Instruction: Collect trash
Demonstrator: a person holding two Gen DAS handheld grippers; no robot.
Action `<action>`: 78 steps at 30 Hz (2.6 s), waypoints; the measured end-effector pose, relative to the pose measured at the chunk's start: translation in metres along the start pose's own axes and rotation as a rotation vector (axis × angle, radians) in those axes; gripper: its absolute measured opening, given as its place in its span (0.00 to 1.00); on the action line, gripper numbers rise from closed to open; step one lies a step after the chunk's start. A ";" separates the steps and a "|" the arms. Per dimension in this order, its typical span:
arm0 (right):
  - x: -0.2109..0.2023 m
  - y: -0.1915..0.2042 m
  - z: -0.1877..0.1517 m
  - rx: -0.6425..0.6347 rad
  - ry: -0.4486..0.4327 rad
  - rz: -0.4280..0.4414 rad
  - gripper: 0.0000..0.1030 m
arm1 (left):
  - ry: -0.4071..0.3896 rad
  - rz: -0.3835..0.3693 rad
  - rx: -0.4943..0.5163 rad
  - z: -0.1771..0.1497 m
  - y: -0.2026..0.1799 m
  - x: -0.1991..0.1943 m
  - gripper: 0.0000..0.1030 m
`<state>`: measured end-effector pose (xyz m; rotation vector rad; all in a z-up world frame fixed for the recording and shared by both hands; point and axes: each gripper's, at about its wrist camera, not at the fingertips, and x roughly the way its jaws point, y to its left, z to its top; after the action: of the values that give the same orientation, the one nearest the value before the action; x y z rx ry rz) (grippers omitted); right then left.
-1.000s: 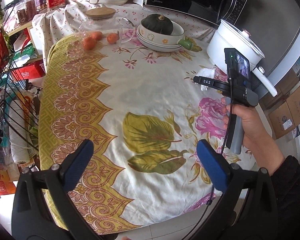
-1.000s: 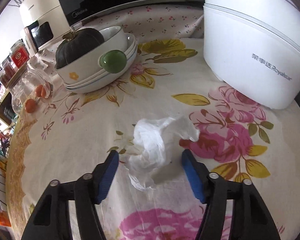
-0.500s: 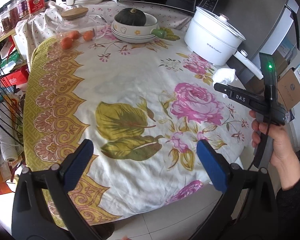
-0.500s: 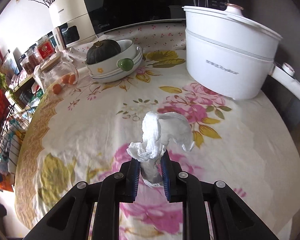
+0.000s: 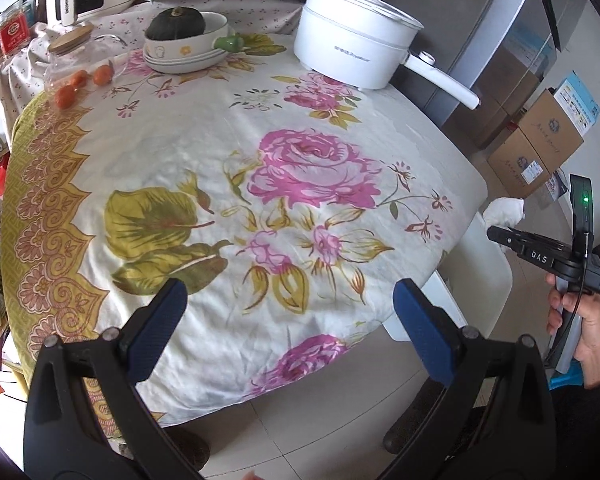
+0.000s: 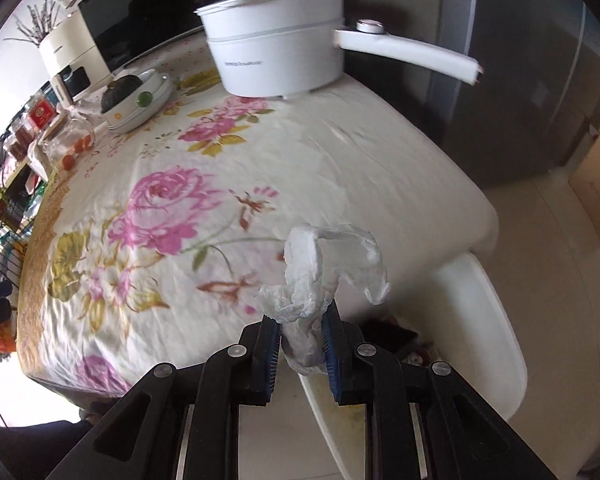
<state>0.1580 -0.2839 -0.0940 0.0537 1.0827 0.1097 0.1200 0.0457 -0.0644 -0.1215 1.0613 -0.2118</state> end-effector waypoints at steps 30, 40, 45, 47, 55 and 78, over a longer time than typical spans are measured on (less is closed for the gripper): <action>-0.133 0.009 -0.117 0.057 -0.239 -0.106 0.86 | -0.189 0.160 0.165 -0.083 -0.097 -0.064 0.99; -0.168 0.040 -0.126 0.005 -0.398 -0.176 0.88 | -0.425 0.226 0.143 -0.090 -0.105 -0.112 0.99; -0.168 0.049 -0.127 -0.022 -0.416 -0.206 0.88 | -0.444 0.222 0.125 -0.087 -0.104 -0.113 0.99; -0.169 0.051 -0.128 -0.029 -0.426 -0.212 0.88 | -0.445 0.215 0.123 -0.087 -0.105 -0.112 0.99; -0.166 0.052 -0.123 -0.028 -0.440 -0.217 0.88 | -0.442 0.201 0.125 -0.087 -0.109 -0.111 0.99; -0.172 0.059 -0.126 -0.032 -0.493 -0.210 0.88 | -0.412 0.198 0.122 -0.090 -0.107 -0.103 0.99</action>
<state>-0.0369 -0.2469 0.0040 -0.0599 0.5889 -0.0747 -0.0194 -0.0345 0.0016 0.0501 0.6430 -0.0671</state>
